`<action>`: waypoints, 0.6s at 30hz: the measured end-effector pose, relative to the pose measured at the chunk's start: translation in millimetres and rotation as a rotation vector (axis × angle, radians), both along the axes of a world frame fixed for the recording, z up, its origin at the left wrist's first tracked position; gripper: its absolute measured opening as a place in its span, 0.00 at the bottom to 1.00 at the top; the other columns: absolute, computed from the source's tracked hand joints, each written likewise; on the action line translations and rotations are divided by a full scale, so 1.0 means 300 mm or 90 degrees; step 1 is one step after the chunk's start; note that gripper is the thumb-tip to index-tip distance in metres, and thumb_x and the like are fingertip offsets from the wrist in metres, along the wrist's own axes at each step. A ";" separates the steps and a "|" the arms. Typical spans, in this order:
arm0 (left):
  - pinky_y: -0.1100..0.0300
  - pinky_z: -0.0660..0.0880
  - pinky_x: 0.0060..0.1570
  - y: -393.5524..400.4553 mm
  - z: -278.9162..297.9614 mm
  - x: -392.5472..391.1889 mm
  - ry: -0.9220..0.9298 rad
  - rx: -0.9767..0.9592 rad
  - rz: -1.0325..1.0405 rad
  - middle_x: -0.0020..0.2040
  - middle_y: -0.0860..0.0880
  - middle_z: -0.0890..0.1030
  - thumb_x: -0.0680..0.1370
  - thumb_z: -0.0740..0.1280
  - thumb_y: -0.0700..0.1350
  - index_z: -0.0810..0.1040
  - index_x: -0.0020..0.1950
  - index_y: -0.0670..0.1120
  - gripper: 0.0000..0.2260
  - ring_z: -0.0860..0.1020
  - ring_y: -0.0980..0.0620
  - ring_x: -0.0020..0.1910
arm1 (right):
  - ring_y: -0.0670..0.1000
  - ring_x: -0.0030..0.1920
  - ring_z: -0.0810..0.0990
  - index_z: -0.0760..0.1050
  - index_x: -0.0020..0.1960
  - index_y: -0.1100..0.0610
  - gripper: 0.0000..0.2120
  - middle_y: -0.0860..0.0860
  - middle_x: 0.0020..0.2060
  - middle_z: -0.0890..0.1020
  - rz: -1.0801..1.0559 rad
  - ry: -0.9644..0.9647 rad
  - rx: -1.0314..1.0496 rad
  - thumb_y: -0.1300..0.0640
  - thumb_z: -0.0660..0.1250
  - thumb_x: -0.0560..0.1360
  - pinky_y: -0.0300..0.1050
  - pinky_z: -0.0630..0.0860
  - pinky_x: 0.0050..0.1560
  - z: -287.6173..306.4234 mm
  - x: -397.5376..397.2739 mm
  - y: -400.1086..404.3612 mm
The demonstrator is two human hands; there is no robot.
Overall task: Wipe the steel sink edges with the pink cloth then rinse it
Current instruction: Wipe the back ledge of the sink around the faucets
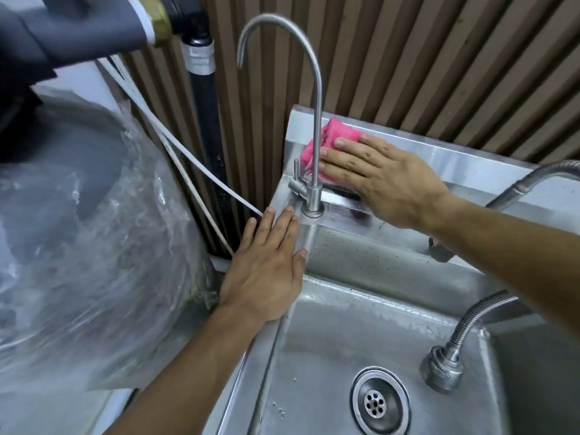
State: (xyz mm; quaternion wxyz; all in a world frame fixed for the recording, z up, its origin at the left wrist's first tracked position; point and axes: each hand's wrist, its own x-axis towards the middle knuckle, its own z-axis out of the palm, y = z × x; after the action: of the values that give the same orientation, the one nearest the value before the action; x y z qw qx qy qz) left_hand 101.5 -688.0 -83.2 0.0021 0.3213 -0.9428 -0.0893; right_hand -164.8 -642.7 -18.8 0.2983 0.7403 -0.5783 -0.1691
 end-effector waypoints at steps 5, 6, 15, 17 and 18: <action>0.49 0.38 0.81 0.001 -0.006 0.000 0.026 -0.008 0.000 0.84 0.51 0.40 0.78 0.29 0.57 0.42 0.84 0.47 0.35 0.37 0.50 0.83 | 0.55 0.84 0.47 0.47 0.85 0.51 0.30 0.52 0.84 0.50 0.024 -0.063 -0.002 0.43 0.46 0.85 0.55 0.45 0.83 0.066 0.053 -0.156; 0.49 0.38 0.81 0.000 -0.008 0.000 0.027 -0.009 0.000 0.84 0.52 0.40 0.78 0.30 0.57 0.42 0.84 0.48 0.35 0.37 0.51 0.83 | 0.55 0.84 0.47 0.46 0.85 0.51 0.30 0.52 0.84 0.50 0.031 -0.092 -0.002 0.42 0.45 0.85 0.55 0.45 0.83 0.075 0.079 -0.197; 0.48 0.49 0.82 -0.026 -0.003 -0.014 0.062 -0.016 -0.004 0.83 0.47 0.57 0.82 0.43 0.55 0.59 0.83 0.46 0.30 0.53 0.46 0.82 | 0.59 0.83 0.53 0.56 0.83 0.57 0.28 0.55 0.83 0.58 -0.096 -0.295 -0.210 0.49 0.54 0.86 0.57 0.50 0.82 -0.046 0.089 -0.047; 0.46 0.62 0.76 -0.055 -0.004 -0.029 0.091 -0.052 -0.031 0.74 0.44 0.70 0.81 0.48 0.54 0.70 0.76 0.42 0.28 0.66 0.43 0.74 | 0.60 0.83 0.53 0.55 0.83 0.58 0.28 0.57 0.82 0.59 -0.131 -0.292 -0.249 0.51 0.54 0.86 0.58 0.49 0.82 -0.060 0.097 -0.027; 0.45 0.65 0.74 -0.066 -0.008 -0.034 0.103 -0.060 -0.038 0.71 0.44 0.71 0.81 0.49 0.54 0.72 0.73 0.42 0.27 0.68 0.42 0.71 | 0.61 0.83 0.53 0.55 0.83 0.58 0.28 0.58 0.82 0.59 -0.135 -0.277 -0.255 0.51 0.54 0.86 0.58 0.48 0.82 -0.062 0.108 -0.036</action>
State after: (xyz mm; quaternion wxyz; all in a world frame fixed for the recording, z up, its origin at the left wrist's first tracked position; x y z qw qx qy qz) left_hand 91.3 -707.9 -85.6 0.0906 0.2847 -0.9517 -0.0706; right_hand -132.6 -653.5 -37.3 0.2879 0.6212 -0.7243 0.0807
